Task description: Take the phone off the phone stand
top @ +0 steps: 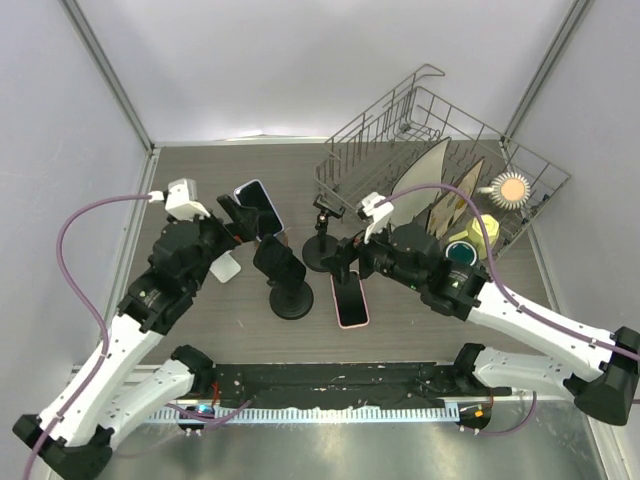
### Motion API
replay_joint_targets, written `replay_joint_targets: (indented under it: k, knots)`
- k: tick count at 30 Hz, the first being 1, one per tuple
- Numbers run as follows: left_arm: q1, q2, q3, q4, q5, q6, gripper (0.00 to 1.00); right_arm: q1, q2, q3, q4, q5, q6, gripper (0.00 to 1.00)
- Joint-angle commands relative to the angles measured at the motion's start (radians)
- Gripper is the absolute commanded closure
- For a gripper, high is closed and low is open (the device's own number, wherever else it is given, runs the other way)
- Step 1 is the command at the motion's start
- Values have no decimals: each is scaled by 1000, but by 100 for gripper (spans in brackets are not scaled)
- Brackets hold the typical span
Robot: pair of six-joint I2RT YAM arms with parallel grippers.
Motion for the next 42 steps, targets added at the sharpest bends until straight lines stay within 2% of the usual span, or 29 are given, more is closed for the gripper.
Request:
replay_joint_targets:
  k: [1, 6, 9, 17, 24, 31, 42]
  knots:
    - [172, -7, 75, -64, 249, 49, 0, 82, 49, 99, 32, 126, -33, 12]
    - [342, -50, 62, -118, 321, 66, 0, 187, 127, 172, 20, 224, -58, 12]
    - [388, -87, 10, -133, 307, 84, 0, 263, 182, 221, 20, 304, -73, 12]
    - [393, -247, -151, -133, 162, 178, 0, 440, 337, 385, -8, 498, -145, 12]
    - [395, -317, -205, -116, 103, 209, 0, 529, 482, 533, -46, 678, -177, 12]
    - [393, -349, -212, -121, 89, 207, 0, 563, 664, 681, -123, 965, -173, 12]
    - [396, -363, -214, -125, 89, 210, 0, 563, 828, 747, -109, 1184, -205, 16]
